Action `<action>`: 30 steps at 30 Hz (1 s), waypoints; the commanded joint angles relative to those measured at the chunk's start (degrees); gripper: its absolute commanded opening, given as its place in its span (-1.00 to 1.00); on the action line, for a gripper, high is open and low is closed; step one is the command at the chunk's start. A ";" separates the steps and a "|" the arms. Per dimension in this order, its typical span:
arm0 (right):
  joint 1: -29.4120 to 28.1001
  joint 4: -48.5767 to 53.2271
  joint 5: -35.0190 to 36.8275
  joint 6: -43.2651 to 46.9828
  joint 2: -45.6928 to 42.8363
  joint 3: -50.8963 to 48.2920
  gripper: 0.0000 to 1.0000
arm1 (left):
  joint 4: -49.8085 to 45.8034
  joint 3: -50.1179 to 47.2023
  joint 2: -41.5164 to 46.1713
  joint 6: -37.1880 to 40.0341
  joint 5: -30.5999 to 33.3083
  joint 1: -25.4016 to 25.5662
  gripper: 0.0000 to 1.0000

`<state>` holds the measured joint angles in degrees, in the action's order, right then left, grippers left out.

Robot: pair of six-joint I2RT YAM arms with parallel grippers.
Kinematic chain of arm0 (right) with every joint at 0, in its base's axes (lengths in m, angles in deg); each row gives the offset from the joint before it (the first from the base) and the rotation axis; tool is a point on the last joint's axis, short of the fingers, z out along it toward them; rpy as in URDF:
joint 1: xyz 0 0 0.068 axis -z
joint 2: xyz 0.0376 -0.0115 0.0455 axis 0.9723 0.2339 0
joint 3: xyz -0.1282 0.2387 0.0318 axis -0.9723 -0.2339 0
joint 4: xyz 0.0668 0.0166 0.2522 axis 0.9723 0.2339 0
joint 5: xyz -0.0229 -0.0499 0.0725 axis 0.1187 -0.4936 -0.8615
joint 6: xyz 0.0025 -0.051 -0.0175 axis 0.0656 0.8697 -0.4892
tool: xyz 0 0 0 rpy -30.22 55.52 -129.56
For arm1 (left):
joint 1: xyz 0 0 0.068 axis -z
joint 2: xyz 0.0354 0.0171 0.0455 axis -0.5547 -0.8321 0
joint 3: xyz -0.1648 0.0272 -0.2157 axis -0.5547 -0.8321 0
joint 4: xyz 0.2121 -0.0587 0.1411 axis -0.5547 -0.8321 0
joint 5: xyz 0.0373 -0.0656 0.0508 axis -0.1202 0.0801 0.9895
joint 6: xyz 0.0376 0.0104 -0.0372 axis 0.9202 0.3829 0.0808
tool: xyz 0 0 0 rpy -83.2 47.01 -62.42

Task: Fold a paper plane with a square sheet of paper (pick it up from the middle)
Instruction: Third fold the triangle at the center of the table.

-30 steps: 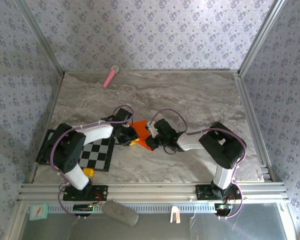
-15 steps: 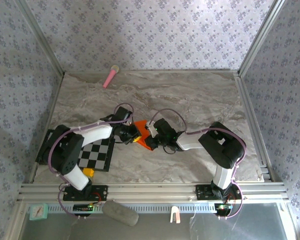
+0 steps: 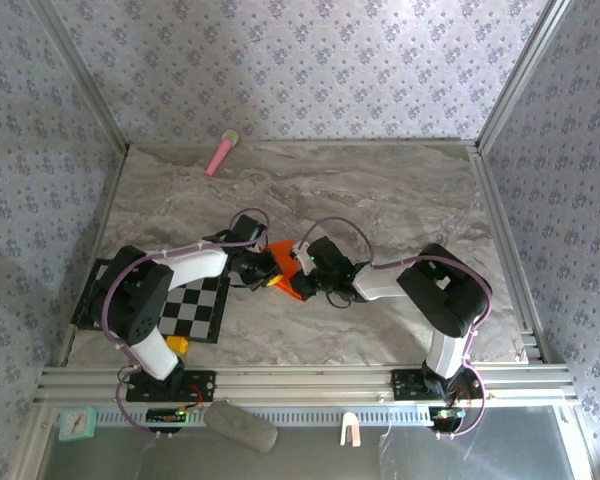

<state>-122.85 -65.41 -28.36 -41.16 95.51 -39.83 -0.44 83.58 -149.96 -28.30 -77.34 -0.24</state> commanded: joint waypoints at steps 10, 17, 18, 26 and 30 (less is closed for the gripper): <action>0.00 6.70 0.91 -1.20 2.95 0.57 -0.78 | -2.41 -1.48 -0.65 -1.52 3.06 0.23 -0.78; -0.10 7.29 1.17 -1.10 3.06 0.96 -0.76 | -2.53 -2.01 -0.62 -2.00 3.77 0.23 -0.78; -0.12 7.29 1.17 -1.09 3.08 1.02 -0.76 | -2.49 -2.17 -0.63 -2.11 3.79 0.29 -0.78; -0.11 7.71 1.51 -1.28 2.96 1.09 -0.74 | -2.85 -2.65 -0.80 -2.55 4.42 0.27 -0.78; 0.18 8.84 0.58 -2.75 1.07 1.97 -0.69 | -3.59 -2.76 -1.31 -2.53 4.98 0.24 -0.79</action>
<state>-122.85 -63.59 -28.45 -42.15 96.12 -38.10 -1.47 81.96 -149.96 -30.22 -74.50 -0.17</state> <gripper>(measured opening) 0.149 0.106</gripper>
